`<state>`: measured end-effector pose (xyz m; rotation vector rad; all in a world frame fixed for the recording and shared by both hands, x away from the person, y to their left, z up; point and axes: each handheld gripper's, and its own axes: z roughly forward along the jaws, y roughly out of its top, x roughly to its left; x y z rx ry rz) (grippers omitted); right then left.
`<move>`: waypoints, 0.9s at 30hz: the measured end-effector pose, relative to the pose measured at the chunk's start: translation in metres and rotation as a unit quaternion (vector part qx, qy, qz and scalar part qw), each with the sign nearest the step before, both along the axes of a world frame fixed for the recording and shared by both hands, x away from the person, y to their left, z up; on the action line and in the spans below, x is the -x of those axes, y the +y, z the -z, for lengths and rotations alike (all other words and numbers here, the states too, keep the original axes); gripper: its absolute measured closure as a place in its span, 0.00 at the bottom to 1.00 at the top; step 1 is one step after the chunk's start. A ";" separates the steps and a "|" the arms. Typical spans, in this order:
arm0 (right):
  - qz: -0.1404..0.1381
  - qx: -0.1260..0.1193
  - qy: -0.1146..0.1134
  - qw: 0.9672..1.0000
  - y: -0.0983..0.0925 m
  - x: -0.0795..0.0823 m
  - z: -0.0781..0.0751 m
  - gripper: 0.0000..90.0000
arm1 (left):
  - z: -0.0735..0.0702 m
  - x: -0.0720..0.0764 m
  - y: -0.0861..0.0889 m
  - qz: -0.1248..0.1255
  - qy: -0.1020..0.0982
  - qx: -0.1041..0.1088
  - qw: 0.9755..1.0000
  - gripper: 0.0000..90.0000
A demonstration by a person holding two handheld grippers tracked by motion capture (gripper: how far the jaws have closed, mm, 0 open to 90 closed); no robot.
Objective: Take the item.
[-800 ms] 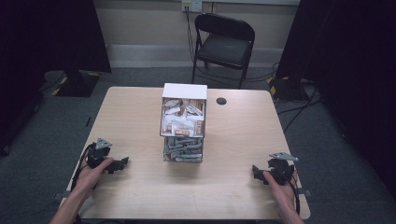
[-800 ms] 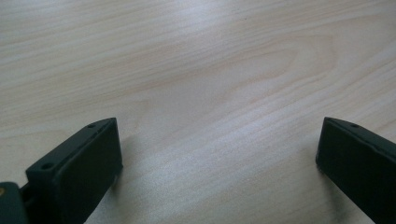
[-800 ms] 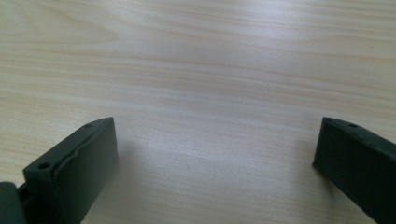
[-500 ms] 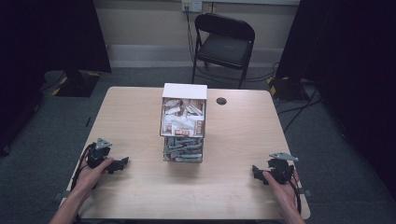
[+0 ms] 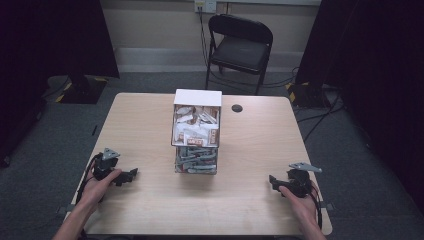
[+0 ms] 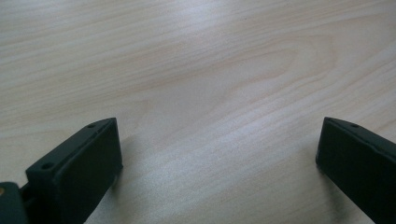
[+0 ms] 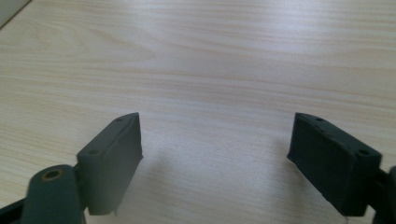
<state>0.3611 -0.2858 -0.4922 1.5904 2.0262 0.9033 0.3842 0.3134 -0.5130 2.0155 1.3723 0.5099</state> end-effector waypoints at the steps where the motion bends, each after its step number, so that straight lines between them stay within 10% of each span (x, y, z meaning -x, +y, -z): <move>1: -0.003 -0.001 -0.002 1.000 0.001 0.000 -0.001 0.20 | 0.000 0.000 0.000 0.000 0.000 0.000 1.000 0.00; 27: -0.106 -0.084 0.009 0.991 0.025 0.008 -0.017 0.48 | 0.000 0.000 0.000 0.000 0.000 0.000 1.000 0.00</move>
